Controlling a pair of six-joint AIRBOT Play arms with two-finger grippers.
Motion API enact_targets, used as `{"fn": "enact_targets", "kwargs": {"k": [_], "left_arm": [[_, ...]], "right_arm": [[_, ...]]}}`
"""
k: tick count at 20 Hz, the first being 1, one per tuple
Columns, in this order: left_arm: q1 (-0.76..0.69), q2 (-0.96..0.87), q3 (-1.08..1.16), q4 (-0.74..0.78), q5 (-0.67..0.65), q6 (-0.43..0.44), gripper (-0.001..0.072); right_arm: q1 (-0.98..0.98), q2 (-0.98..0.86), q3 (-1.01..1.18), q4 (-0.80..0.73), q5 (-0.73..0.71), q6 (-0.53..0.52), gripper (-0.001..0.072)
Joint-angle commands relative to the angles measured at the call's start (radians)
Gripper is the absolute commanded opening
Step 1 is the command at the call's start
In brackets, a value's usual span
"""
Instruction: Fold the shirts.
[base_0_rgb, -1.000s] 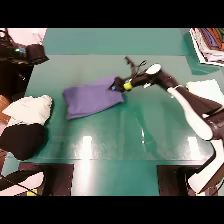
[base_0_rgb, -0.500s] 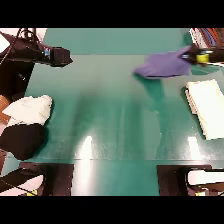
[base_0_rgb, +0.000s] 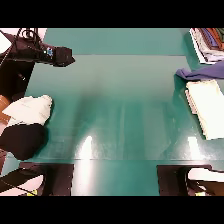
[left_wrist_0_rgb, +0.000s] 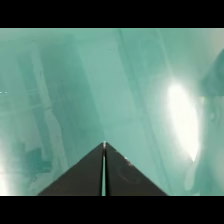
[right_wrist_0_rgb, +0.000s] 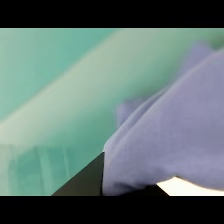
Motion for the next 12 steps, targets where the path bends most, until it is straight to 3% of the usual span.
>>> {"fn": "enact_targets", "kwargs": {"k": [1,6,12], "left_arm": [[0.0,0.0,0.0,-0.002,0.002,-0.001,0.0024],[0.0,0.0,0.0,-0.001,-0.003,0.007,0.0024],[0.0,0.0,0.0,-0.002,-0.016,0.024,0.0024]], "right_arm": [[-0.026,0.068,0.029,0.035,0.01,-0.017,0.0015],[-0.026,0.185,0.01,-0.055,0.094,-0.015,0.0015],[-0.139,0.361,-0.248,-0.211,0.14,0.011,0.0015]]}}
